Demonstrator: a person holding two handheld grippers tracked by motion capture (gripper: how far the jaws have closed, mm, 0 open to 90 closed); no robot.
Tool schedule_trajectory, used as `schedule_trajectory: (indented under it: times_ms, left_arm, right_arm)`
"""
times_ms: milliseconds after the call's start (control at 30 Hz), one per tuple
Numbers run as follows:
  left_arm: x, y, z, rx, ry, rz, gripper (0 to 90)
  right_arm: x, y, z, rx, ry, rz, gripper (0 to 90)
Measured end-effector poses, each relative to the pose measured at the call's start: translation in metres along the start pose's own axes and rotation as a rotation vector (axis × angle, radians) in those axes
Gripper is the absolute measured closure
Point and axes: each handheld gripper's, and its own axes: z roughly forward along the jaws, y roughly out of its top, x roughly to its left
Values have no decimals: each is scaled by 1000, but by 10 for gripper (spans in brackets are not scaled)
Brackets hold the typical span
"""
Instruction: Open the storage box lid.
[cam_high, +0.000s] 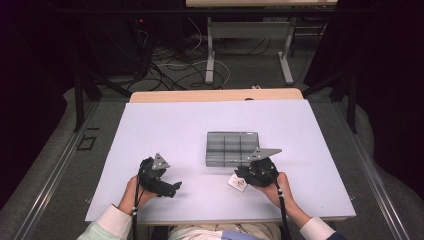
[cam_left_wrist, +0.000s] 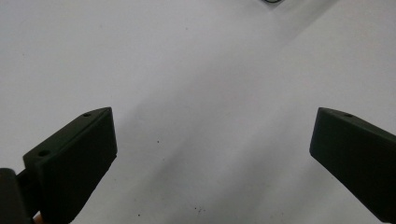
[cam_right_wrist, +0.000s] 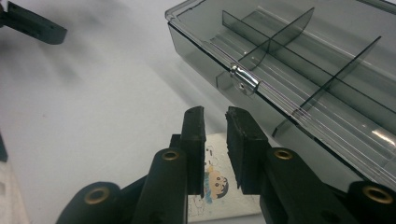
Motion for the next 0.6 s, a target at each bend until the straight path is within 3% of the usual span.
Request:
schedule_trajectory:
  times_ms: [167, 233, 300, 567, 600]
  left_arm:
    - [0, 0, 0, 1, 0, 0, 7]
    - [0, 0, 0, 7, -3, -1, 7]
    - [0, 1, 0, 8, -5, 2, 7]
    - [0, 1, 0, 10, -7, 3, 7]
    - [0, 0, 0, 10, -7, 3, 7]
  right_arm:
    - [-4, -1, 4, 1, -29, 41, 814]
    - [-5, -1, 6, -22, -44, 45, 820]
    - [-7, -1, 8, -3, -48, 44, 826]
    - [-8, 0, 16, -21, -76, 59, 838]
    - [-8, 0, 15, 3, -68, 77, 839]
